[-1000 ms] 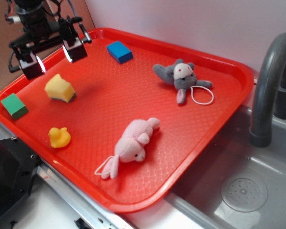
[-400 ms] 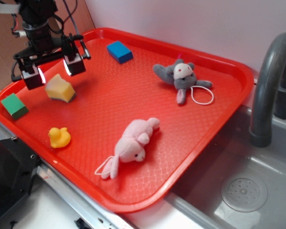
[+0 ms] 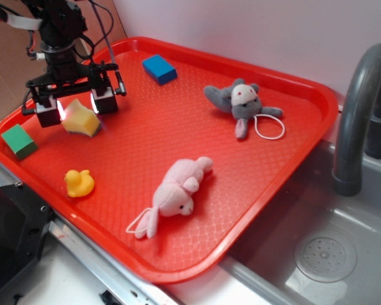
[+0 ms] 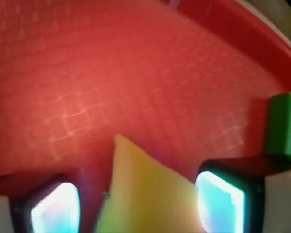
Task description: Grab the green sponge.
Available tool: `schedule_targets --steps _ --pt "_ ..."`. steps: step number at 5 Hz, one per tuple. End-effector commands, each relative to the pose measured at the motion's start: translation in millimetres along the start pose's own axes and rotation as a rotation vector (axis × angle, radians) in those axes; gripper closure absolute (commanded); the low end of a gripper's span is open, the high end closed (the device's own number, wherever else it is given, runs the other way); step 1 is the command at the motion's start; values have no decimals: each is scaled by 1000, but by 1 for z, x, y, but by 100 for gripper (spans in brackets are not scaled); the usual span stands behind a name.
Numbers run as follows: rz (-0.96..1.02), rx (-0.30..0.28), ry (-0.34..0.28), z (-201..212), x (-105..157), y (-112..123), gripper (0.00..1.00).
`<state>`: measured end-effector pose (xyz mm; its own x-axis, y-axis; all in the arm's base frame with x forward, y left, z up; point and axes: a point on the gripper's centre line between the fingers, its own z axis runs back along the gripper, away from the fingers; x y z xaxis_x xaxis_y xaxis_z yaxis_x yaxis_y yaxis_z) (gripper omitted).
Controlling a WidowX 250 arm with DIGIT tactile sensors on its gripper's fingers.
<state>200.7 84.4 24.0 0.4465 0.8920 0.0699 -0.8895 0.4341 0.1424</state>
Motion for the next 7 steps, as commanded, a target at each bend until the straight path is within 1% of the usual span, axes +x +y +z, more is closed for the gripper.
schedule_targets --steps 1,2,3,4,5,6,7 --pt "-160 -66 12 1 8 -3 100" --pt "-403 -62 -62 11 2 -18 100" --pt "-651 18 -158 59 -13 -34 100" --pt "-898 5 -202 99 -32 -52 100" --pt "-1143 -64 -222 140 -44 -54 100" --pt "-1289 -106 -282 172 -55 -49 100" --pt "-1433 -91 -239 175 -57 -51 100"
